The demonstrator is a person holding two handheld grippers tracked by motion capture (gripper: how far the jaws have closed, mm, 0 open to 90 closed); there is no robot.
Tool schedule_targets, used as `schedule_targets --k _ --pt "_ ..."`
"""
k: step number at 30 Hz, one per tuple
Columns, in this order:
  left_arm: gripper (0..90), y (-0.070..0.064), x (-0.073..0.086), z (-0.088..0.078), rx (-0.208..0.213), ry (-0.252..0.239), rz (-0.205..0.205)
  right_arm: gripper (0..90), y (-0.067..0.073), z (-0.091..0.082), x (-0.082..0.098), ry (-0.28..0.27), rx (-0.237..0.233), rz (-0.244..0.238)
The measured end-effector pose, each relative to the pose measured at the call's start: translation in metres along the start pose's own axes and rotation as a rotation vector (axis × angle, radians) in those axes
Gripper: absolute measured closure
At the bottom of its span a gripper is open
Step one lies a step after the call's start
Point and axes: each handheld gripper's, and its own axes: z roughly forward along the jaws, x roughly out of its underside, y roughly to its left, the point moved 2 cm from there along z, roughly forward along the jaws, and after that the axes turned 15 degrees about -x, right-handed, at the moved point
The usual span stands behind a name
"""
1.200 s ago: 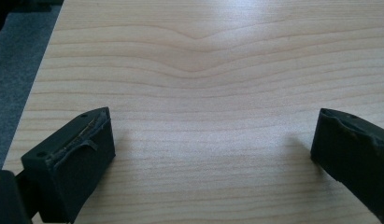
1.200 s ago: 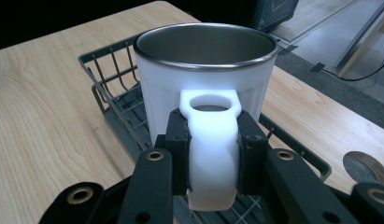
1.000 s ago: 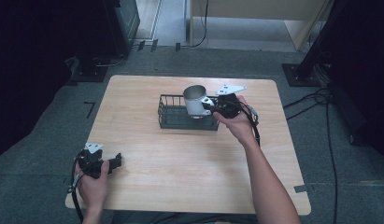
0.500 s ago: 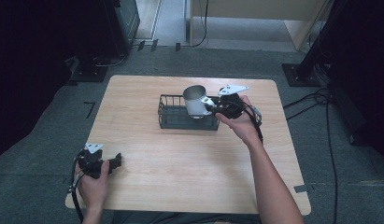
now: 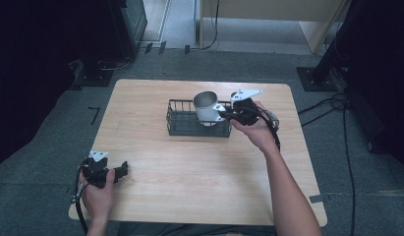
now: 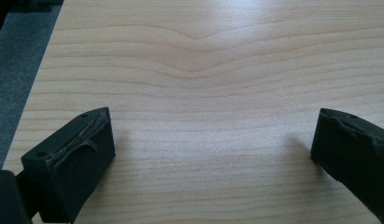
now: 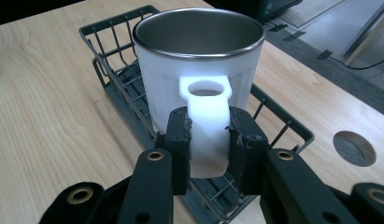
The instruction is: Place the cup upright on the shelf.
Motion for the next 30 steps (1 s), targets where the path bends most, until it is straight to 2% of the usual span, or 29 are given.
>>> schedule_targets --k 7,9,12,16,23,27,30 --pt "0.0 0.000 0.000 0.000 0.000 0.001 0.001 69.2 -0.006 -0.001 0.009 -0.004 -0.007 0.067" --pt "0.0 0.000 0.000 0.000 0.000 0.001 0.001 64.8 -0.007 -0.001 0.011 0.002 0.002 0.081" --pt "0.0 0.000 0.000 0.000 0.000 0.000 0.000 59.9 -0.007 -0.003 0.014 -0.001 0.039 0.087" --pt "0.0 0.000 0.000 0.000 0.000 0.000 0.000 58.2 -0.009 -0.013 0.016 -0.064 0.080 0.115" --pt "0.0 0.000 0.000 0.000 0.000 0.000 0.001 36.2 -0.005 -0.029 0.027 -0.140 0.118 0.155" --pt "0.0 0.000 0.000 0.000 0.000 0.001 0.001 22.5 0.000 -0.040 0.038 -0.164 0.164 0.191" --pt "0.0 0.000 0.000 0.000 0.000 0.001 0.001 13.2 0.004 -0.047 0.046 -0.158 0.183 0.231"
